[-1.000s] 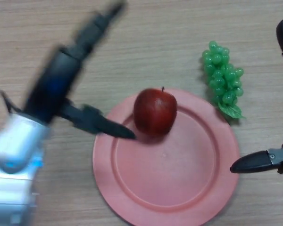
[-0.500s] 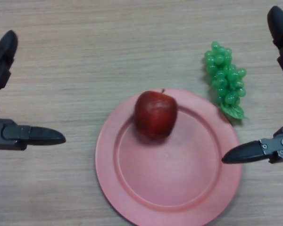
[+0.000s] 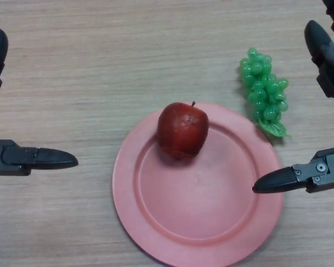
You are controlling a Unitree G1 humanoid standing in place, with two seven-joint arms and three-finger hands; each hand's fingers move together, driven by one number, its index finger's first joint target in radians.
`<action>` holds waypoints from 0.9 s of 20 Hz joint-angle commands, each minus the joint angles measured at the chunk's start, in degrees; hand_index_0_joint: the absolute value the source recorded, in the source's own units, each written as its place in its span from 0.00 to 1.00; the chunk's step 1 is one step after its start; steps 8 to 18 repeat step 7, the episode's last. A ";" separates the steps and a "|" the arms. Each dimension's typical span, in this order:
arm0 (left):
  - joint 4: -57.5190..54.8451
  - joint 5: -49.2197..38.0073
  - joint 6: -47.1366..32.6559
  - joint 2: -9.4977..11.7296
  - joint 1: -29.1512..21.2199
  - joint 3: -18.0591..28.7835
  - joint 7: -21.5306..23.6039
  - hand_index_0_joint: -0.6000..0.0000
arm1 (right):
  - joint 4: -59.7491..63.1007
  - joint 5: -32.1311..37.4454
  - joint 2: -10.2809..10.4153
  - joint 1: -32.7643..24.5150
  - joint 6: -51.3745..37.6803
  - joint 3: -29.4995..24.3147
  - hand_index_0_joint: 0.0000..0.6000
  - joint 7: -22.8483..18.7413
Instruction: Pick up the red apple and place it on the plate
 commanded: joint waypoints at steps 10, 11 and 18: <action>-4.28 4.52 -8.98 0.43 -0.38 0.89 1.61 1.00 | -3.45 -2.28 0.01 0.57 -6.73 -0.38 0.00 0.80; -4.28 4.52 -8.98 0.43 -0.38 0.89 1.61 1.00 | -3.45 -2.28 0.01 0.57 -6.73 -0.38 0.00 0.80; -4.28 4.52 -8.98 0.43 -0.38 0.89 1.61 1.00 | -3.45 -2.28 0.01 0.57 -6.73 -0.38 0.00 0.80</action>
